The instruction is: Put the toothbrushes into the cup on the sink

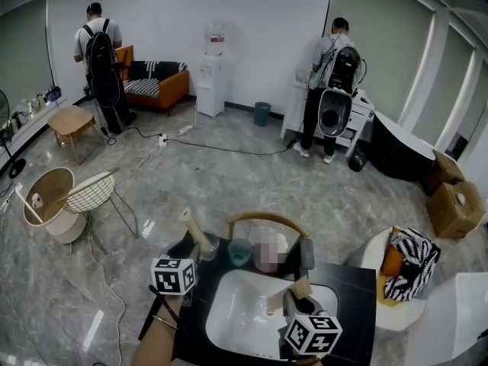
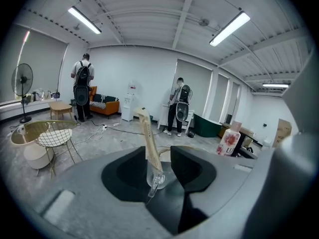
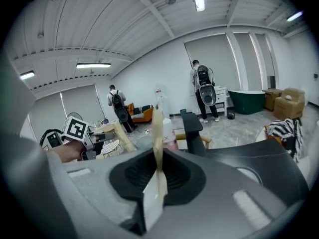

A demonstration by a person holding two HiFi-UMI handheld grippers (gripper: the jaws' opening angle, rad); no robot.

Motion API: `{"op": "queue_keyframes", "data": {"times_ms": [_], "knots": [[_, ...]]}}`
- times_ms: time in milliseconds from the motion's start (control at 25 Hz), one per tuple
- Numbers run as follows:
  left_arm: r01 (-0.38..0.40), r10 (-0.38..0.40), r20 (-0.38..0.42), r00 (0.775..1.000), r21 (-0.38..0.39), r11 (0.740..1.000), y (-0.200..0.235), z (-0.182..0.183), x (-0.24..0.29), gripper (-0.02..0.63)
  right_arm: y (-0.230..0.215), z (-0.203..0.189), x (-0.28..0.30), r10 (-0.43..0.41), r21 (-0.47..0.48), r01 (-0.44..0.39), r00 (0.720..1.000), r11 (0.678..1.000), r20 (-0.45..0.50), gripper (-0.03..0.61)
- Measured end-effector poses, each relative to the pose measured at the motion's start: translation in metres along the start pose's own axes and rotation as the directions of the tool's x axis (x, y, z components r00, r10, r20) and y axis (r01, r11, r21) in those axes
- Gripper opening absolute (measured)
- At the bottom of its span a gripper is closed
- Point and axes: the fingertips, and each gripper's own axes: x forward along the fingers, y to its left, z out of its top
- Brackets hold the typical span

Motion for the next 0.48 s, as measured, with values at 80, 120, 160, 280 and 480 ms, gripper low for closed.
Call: {"op": "queue_keyframes", "data": {"times_ms": [80,120,160,280,480], "knots": [[0.001,-0.001,0.006,1.0,-0.012,1.0,-0.001,0.002,-0.01,0.15,0.004,-0.001,-0.003,0.002,-0.004,-0.002,1.0,1.0,0.004,0.038],[0.001,0.0,0.01,1.0,-0.016,1.0,-0.001,0.004,-0.017,0.15,0.007,-0.001,-0.004,0.003,-0.007,-0.003,1.0,1.0,0.006,0.038],[-0.004,0.004,0.009,1.0,-0.017,1.0,-0.002,0.008,-0.025,0.15,0.011,-0.002,-0.005,0.006,-0.01,-0.006,1.0,1.0,0.008,0.038],[-0.014,0.014,0.014,1.0,-0.01,1.0,-0.004,0.011,-0.046,0.15,0.023,-0.001,-0.006,0.018,-0.021,-0.017,1.0,1.0,0.016,0.038],[0.005,-0.004,0.075,0.997,-0.013,1.0,-0.02,0.019,-0.08,0.118,0.042,0.003,-0.006,0.042,-0.039,-0.041,0.999,0.998,0.034,0.038]]}}
